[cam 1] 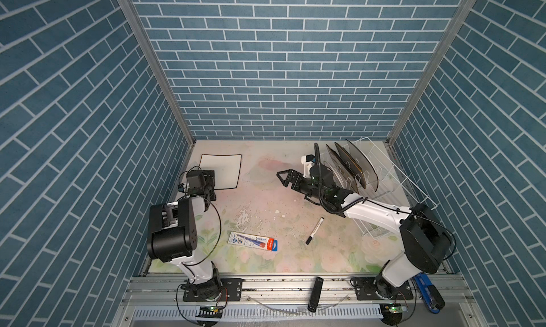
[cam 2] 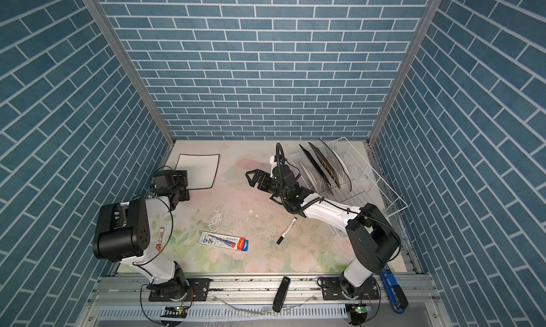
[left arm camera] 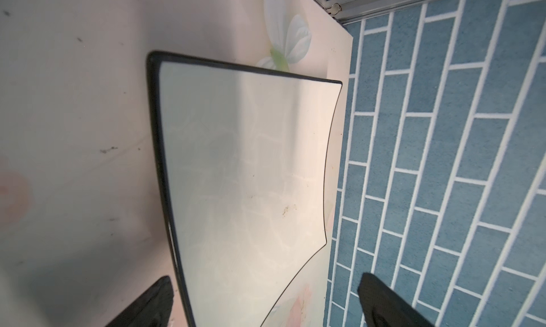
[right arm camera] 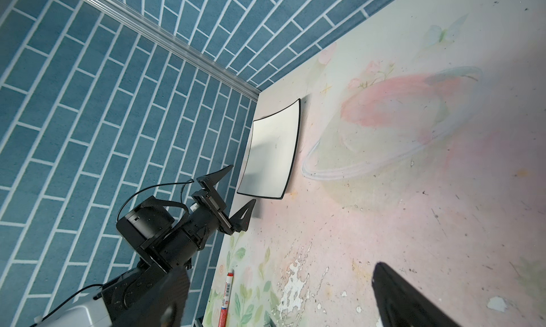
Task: Unload the plates from the dish rack
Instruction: 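Open the left gripper and lift it off the plate while the right arm rises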
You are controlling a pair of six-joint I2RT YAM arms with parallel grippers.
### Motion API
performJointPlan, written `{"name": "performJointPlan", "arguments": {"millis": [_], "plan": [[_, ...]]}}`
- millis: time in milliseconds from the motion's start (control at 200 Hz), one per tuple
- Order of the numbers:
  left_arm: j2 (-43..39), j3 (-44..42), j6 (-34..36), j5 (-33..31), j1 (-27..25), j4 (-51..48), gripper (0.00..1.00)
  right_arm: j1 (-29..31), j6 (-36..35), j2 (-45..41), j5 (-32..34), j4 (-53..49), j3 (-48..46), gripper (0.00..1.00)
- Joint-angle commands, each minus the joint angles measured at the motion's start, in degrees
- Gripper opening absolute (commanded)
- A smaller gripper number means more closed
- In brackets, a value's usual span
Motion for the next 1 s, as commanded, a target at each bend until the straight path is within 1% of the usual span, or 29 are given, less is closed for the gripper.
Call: {"name": "performJointPlan", "arguments": {"millis": [0, 115, 130, 165, 270, 330, 360, 470, 520, 555, 610, 650, 735, 775, 835, 880, 930, 995], "plan": [[-1.8, 0.9, 1.8, -1.0, 0.3, -3.0, 1.0, 0.4, 0.3, -3.4, 1.4, 0.6, -2.6, 0.97], [-4.7, 0.3, 4.3, -0.9, 0.1, -4.1, 1.0, 0.4, -1.1, -5.7, 1.5, -1.4, -3.3, 0.97], [-5.1, 0.2, 4.8, -0.8, 0.1, -4.0, 1.0, 0.4, -1.4, -6.1, 2.8, -2.1, -3.3, 0.97], [-6.2, -0.2, 6.3, 0.1, 0.0, -3.4, 1.0, 0.4, -2.1, -7.0, 3.6, -3.9, -3.2, 0.98], [-10.6, -0.2, 13.3, 4.6, -0.6, -3.2, 0.98, 1.0, -6.1, -10.8, 3.7, -11.0, -1.9, 0.97], [-14.2, 0.3, 17.8, 5.1, -2.0, -6.7, 0.98, 1.5, -9.3, -13.0, 4.2, -16.7, -0.3, 0.97], [-16.0, 0.5, 21.4, 5.0, -3.1, -7.9, 0.98, 1.7, -11.1, -14.0, 4.8, -19.8, 0.6, 0.97], [-23.1, 2.3, 32.9, 1.7, -9.2, -15.5, 0.98, 1.9, -18.3, -17.8, 7.9, -29.8, 3.4, 0.97], [-26.0, 2.5, 37.6, -1.0, -12.8, -17.4, 0.98, 2.0, -21.1, -18.8, 11.2, -37.5, 6.2, 0.96], [-27.9, 2.2, 39.7, -2.5, -15.3, -17.6, 0.98, 2.0, -23.2, -18.9, 14.1, -43.6, 8.9, 0.96], [-30.6, 1.0, 41.9, -3.5, -18.7, -16.4, 0.98, 2.0, -25.7, -19.0, 18.6, -52.3, 13.0, 0.96], [-32.3, 0.1, 42.9, -3.8, -21.0, -15.2, 0.98, 2.0, -27.5, -19.4, 21.3, -56.9, 15.3, 0.96], [-34.9, -1.0, 44.4, -5.8, -26.2, -14.2, 0.98, 1.9, -31.2, -21.3, 24.6, -62.7, 17.5, 0.97], [-35.5, -0.7, 46.7, -7.1, -29.3, -14.6, 0.97, 1.7, -33.2, -22.2, 26.3, -64.7, 18.6, 0.97], [-35.6, 1.7, 50.4, -10.3, -33.5, -19.6, 0.97, 0.2, -35.5, -22.4, 27.3, -68.8, 22.0, 0.97], [-35.6, 2.8, 52.2, -10.5, -35.5, -21.5, 0.97, -1.5, -36.7, -21.4, 26.8, -74.1, 26.7, 0.97], [-35.9, 2.9, 52.2, -10.0, -36.8, -21.6, 0.97, -2.8, -38.2, -20.0, 26.5, -79.4, 32.1, 0.97], [-36.5, 1.8, 51.4, -9.3, -38.5, -19.9, 0.97, -4.5, -40.2, -18.1, 28.0, -85.5, 38.9, 0.97]]}}
